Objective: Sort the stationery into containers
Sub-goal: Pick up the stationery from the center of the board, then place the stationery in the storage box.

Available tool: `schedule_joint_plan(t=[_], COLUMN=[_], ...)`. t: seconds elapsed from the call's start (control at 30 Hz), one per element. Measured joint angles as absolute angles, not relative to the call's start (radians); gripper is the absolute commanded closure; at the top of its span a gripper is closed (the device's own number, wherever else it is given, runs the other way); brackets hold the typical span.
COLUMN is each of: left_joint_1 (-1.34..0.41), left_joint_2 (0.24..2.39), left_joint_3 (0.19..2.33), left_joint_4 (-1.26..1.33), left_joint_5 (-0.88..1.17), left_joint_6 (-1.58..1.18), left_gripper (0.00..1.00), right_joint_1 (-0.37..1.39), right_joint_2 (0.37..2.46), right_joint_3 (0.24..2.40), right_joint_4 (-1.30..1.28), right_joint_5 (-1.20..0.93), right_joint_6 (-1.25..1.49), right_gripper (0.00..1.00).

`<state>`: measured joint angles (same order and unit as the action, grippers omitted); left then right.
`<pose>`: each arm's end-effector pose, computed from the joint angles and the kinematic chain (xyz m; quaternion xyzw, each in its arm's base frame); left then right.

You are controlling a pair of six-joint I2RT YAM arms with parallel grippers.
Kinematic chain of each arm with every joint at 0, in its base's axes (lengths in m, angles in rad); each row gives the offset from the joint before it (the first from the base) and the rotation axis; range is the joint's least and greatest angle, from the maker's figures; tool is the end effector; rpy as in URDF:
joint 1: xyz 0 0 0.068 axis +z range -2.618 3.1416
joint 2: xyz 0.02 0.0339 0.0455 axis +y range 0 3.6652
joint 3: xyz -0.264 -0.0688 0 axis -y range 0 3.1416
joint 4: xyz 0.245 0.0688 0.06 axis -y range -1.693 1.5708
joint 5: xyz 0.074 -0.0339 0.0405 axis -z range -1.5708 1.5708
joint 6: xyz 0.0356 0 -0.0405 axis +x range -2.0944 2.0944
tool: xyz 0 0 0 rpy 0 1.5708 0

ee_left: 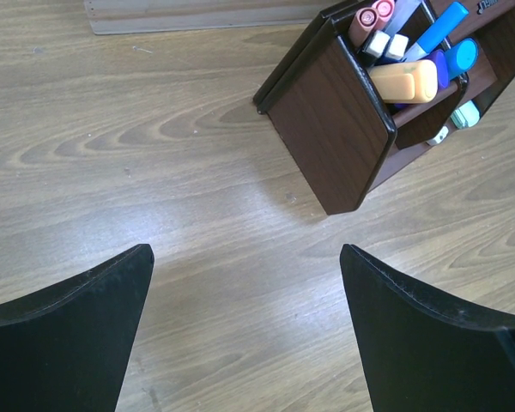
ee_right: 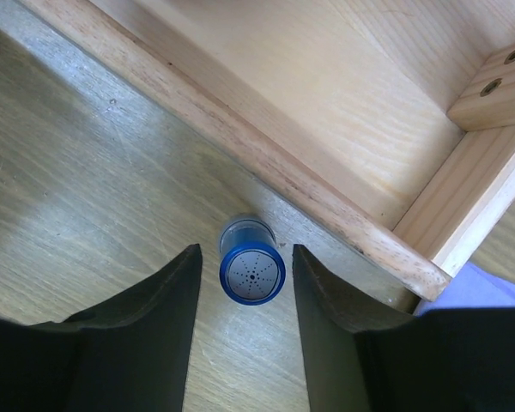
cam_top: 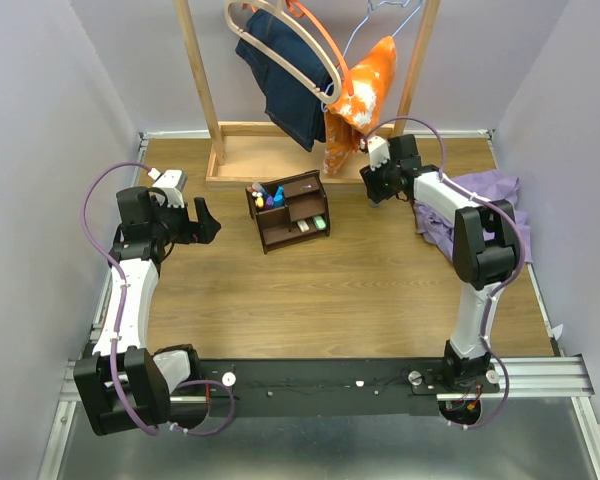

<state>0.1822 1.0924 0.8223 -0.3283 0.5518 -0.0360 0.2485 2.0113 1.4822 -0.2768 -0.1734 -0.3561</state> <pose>0.2362 0.0246 0.2816 0.0339 0.8595 -0.2074 0.4660 0.4345 0.1166 0.2017 -0.3060 0.8727 0.0602 0.3756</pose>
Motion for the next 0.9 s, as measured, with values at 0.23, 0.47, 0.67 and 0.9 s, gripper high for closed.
schedule_joint_plan(t=[0.23,0.47,0.67,0.9], left_joint_1=[0.182,0.182,0.183,0.184], left_joint_2=[1.095,1.095,1.073,1.041], left_joint_3=[0.822,0.822,0.822,0.823], left_joint_4=[-0.319,-0.317,-0.316,-0.316], left_joint_5=[0.552,0.552,0.551,0.552], left_joint_6=[-0.036,-0.037,-0.042,-0.042], left_gripper=[0.01,0.01,0.01,0.01], right_joint_1=[0.249,0.249,0.249,0.308], right_joint_2=[2.011,1.988,1.874,1.694], right_joint_3=[1.482,1.485,1.517,1.553], right_joint_4=[-0.283,-0.353,-0.480,-0.579], right_joint_5=[-0.183,-0.223,-0.290,-0.334], right_joint_6=[-0.361,-0.373,-0.363,-0.354], right_gripper=[0.62,0.65,0.68,0.67])
